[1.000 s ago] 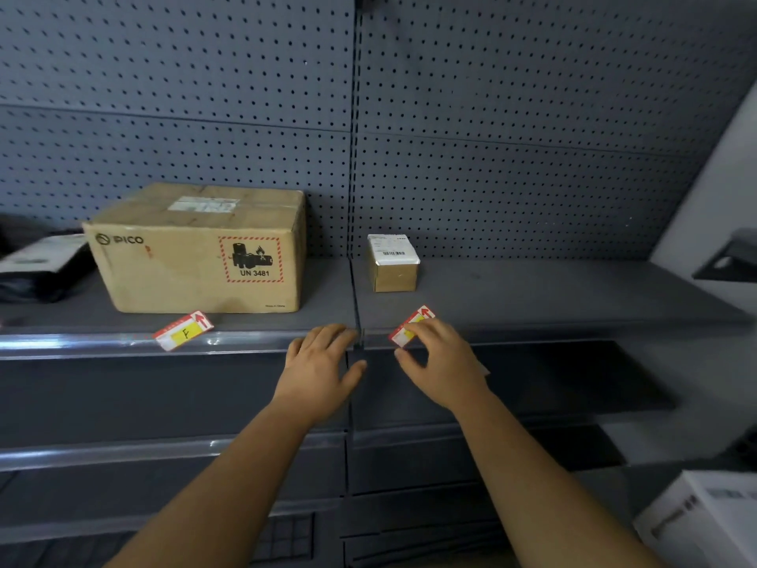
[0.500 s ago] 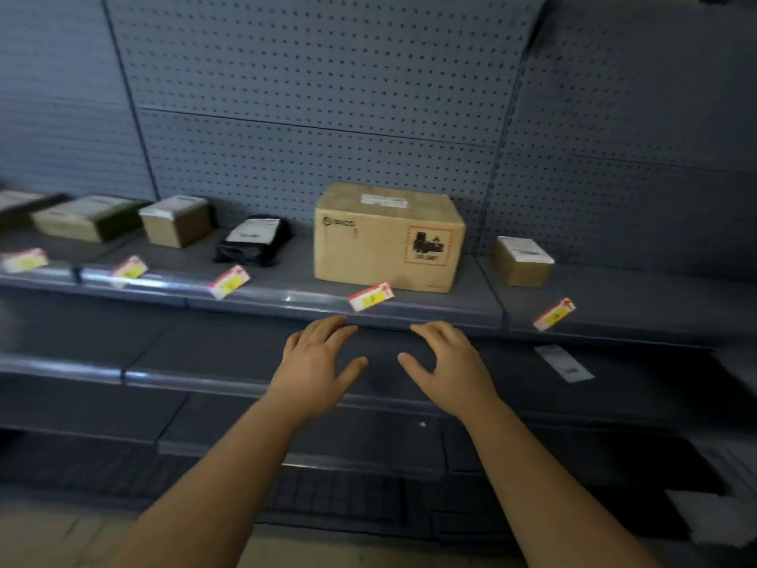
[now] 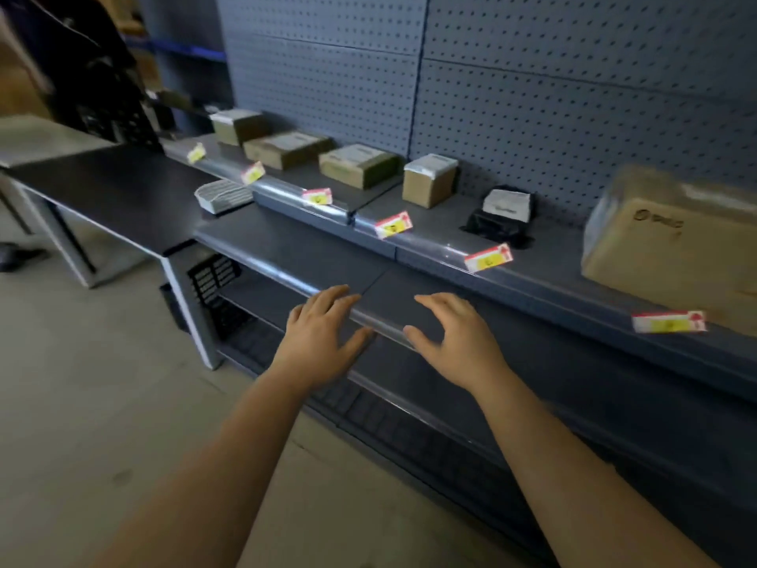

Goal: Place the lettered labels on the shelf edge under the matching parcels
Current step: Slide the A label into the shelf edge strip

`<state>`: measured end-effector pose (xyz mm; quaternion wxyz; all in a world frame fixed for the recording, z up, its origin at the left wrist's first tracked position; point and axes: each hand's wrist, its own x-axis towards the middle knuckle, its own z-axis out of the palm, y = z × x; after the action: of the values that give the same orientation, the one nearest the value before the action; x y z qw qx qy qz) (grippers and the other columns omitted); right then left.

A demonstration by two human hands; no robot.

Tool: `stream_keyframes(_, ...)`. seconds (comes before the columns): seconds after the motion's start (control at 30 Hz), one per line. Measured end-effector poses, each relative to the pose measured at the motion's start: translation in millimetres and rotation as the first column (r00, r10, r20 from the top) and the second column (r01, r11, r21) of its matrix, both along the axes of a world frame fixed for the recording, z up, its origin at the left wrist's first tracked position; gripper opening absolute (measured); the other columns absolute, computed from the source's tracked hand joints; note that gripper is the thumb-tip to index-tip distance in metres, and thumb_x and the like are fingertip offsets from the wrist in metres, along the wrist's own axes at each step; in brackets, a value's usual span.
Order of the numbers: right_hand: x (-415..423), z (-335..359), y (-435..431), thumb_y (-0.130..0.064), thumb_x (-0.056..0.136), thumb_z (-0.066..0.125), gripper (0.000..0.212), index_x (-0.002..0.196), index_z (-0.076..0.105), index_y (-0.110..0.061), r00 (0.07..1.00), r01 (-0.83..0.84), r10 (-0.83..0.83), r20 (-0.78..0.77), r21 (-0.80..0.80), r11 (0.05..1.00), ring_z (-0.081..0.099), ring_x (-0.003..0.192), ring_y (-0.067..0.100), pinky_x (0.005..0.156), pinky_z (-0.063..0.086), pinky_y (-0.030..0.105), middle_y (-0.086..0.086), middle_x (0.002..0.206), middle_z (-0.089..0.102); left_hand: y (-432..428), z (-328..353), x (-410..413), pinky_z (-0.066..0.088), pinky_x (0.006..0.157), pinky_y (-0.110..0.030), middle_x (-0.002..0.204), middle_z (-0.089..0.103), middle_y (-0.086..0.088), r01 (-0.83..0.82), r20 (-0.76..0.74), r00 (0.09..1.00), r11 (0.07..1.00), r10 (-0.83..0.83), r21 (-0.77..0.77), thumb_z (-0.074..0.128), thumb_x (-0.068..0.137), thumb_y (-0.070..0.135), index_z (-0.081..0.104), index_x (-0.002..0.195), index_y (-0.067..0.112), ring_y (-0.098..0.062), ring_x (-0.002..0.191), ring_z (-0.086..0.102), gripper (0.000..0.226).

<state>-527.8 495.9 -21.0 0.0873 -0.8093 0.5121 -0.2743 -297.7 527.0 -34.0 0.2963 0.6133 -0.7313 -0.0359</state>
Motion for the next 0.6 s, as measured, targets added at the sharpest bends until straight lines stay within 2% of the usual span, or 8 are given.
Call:
stream_keyframes(0.07, 42.8, -8.0, -25.3, -0.051, 0.089, 0.056, 0.054, 0.137, 0.049, -0.027, 0.997, -0.072, 0.072, 0.014, 0.032, 0.997, 0.04, 0.126, 0.012, 0.102, 0.039, 0.034, -0.008, 0.136, 0.048, -12.6, -6.0, 43.8, 0.024, 0.107, -0.046, 0.145, 0.037, 0.006, -0.073, 0.031, 0.997, 0.997, 0.072, 0.009, 0.036, 0.083, 0.065, 0.043, 0.134, 0.031, -0.017, 0.134, 0.03, 0.062)
stream_keyframes(0.17, 107.6, -11.5, -64.3, -0.05, 0.088, 0.057, 0.054, 0.136, 0.05, -0.026, 0.984, -0.17, 0.167, 0.057, 0.054, 0.984, 0.042, 0.125, 0.012, 0.103, 0.039, 0.034, -0.008, 0.134, 0.049, -31.3, -3.6, 105.7, 0.027, 0.108, -0.047, 0.143, 0.039, 0.007, -0.184, 0.071, 0.981, 0.983, 0.181, 0.024, 0.041, 0.084, 0.063, 0.044, 0.133, 0.031, -0.018, 0.133, 0.032, 0.059)
stream_keyframes(0.3, 193.2, -1.3, -117.8, -0.05, 0.088, 0.057, 0.053, 0.135, 0.051, -0.025, 0.954, -0.291, 0.286, 0.09, 0.041, 0.956, 0.043, 0.124, 0.013, 0.102, 0.04, 0.033, -0.007, 0.132, 0.05, -55.1, 14.6, 179.6, 0.027, 0.106, -0.043, 0.142, 0.041, 0.007, -0.308, 0.1, 0.946, 0.951, 0.307, -0.008, 0.034, 0.082, 0.065, 0.045, 0.132, 0.03, -0.017, 0.131, 0.034, 0.062)
stream_keyframes(0.43, 268.5, 8.0, -164.0, -0.047, 0.089, 0.059, 0.051, 0.135, 0.051, -0.026, 0.923, -0.375, 0.369, 0.109, 0.034, 0.927, 0.041, 0.123, 0.012, 0.101, 0.035, 0.027, -0.007, 0.132, 0.049, -82.0, 23.9, 241.8, 0.027, 0.105, -0.042, 0.14, 0.042, 0.006, -0.398, 0.095, 0.912, 0.917, 0.399, -0.03, 0.038, 0.082, 0.062, 0.047, 0.131, 0.03, -0.018, 0.129, 0.036, 0.06)
stream_keyframes(0.6, 344.7, 5.7, -204.6, -0.05, 0.089, 0.057, 0.052, 0.135, 0.05, -0.029, 0.904, -0.423, 0.419, 0.08, 0.037, 0.905, 0.04, 0.126, 0.011, 0.105, 0.037, 0.036, -0.008, 0.134, 0.048, -109.3, 17.6, 308.8, 0.026, 0.108, -0.044, 0.141, 0.042, 0.005, -0.445, 0.064, 0.892, 0.894, 0.447, -0.04, 0.045, 0.084, 0.057, 0.047, 0.131, 0.029, -0.019, 0.131, 0.035, 0.055)
